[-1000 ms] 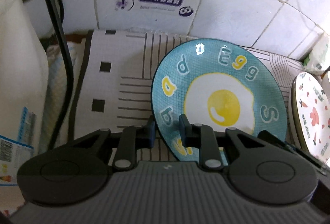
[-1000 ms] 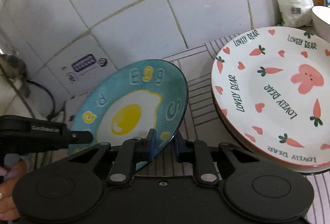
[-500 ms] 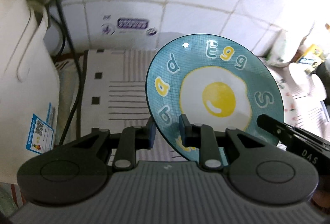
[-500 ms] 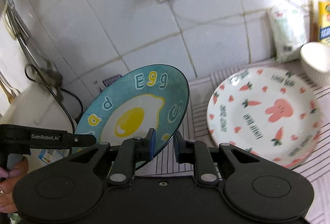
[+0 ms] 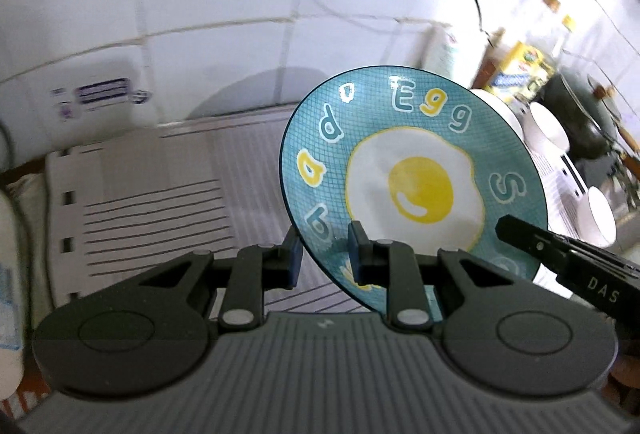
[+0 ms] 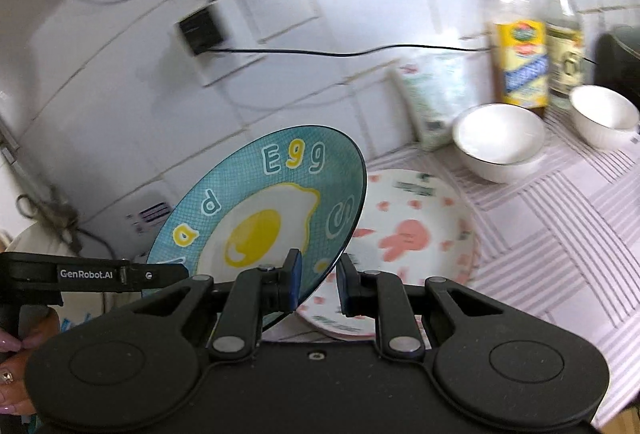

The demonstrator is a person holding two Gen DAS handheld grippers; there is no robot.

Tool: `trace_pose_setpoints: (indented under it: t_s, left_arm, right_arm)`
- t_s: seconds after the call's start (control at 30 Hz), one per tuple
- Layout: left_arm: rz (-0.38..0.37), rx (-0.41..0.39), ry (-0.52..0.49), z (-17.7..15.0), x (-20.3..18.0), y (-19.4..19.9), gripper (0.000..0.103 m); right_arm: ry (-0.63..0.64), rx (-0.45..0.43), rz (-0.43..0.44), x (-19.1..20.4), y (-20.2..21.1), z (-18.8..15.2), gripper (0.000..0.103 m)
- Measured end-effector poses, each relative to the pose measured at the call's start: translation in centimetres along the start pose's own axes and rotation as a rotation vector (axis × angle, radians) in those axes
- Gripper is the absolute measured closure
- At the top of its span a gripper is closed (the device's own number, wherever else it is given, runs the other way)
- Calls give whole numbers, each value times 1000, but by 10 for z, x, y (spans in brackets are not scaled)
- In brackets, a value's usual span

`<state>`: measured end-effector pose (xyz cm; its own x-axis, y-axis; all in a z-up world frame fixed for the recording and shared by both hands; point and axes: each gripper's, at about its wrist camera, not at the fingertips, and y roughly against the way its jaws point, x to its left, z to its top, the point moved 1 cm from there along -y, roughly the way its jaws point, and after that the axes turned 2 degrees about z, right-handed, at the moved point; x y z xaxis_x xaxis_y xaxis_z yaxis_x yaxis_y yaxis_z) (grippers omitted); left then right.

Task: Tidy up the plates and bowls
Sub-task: 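Carry the teal Egg plate onto the bunny plate stack and release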

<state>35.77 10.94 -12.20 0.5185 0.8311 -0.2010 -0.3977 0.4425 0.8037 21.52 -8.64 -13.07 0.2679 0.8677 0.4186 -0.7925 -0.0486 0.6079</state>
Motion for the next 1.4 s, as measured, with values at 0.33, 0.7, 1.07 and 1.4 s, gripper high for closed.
trace_pose_setpoints:
  t_s: [0.33, 0.7, 1.07, 1.4]
  left_arm:
    - [-12, 130, -47, 11, -35, -58, 80]
    - [37, 233, -43, 24, -42, -94, 79]
    - [70, 301, -25, 31, -47, -101, 76]
    - [87, 365, 15, 30, -48, -103, 75]
  right_arm:
    - [-57, 89, -44, -54, -26, 4, 80]
    - [-79, 186, -40, -79, -64, 10, 80]
    - [-71, 245, -103, -76, -72, 19, 79]
    - [33, 309, -243, -52, -72, 23, 73]
